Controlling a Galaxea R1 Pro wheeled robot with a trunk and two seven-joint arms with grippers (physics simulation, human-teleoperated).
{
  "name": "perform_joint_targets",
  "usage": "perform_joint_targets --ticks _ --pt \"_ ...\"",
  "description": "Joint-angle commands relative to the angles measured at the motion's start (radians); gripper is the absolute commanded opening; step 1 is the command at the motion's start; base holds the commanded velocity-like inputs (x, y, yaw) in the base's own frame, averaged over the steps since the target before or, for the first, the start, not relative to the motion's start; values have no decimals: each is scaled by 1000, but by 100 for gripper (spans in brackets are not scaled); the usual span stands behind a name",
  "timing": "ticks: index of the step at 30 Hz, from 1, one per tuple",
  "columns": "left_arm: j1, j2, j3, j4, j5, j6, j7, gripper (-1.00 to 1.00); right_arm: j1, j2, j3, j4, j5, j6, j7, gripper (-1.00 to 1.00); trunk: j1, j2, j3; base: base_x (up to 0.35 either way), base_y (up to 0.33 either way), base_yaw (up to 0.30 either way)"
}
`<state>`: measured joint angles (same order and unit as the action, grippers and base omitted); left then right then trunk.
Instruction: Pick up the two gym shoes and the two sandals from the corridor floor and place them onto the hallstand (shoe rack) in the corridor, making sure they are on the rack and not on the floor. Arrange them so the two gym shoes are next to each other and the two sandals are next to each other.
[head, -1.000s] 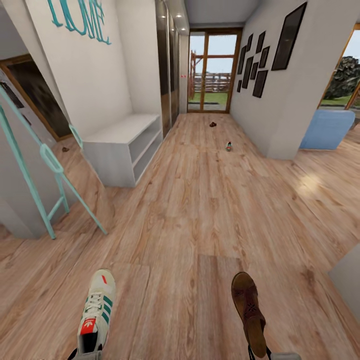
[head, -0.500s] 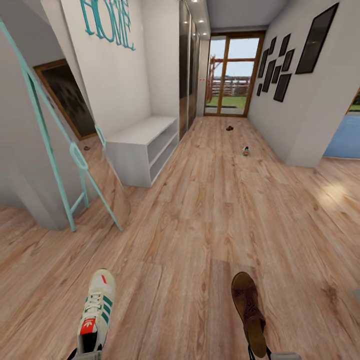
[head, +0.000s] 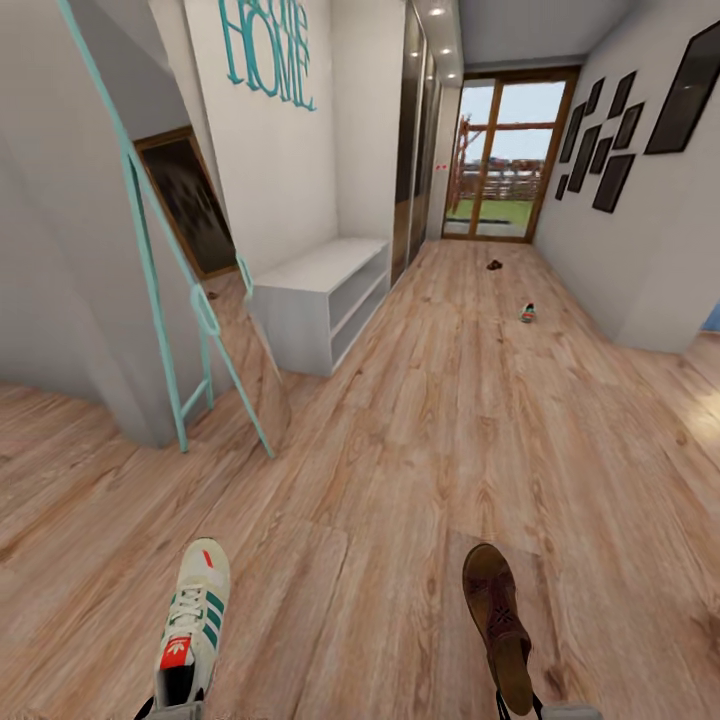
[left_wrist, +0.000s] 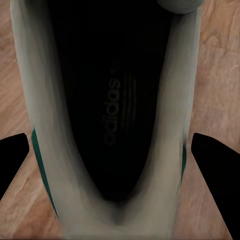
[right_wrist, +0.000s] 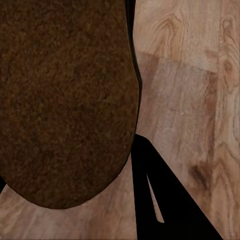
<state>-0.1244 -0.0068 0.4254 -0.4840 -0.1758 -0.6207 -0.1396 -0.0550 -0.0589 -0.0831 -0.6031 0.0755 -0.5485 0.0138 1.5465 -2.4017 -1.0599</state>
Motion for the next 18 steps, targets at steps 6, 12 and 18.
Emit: perform_joint_targets --ticks 6,12,18 --pt "-1 -1 9 1 -8 -4 -6 -100 0 1 -4 0 4 -2 3 -100 0 0 6 0 0 220" --pt "-1 -1 8 1 -8 -4 -6 -100 0 1 -4 0 4 -2 3 -100 0 0 12 0 0 220" --pt "-1 -1 8 1 -8 -5 -6 -100 0 1 -4 -1 4 -2 3 -100 0 0 18 -13 0 220"
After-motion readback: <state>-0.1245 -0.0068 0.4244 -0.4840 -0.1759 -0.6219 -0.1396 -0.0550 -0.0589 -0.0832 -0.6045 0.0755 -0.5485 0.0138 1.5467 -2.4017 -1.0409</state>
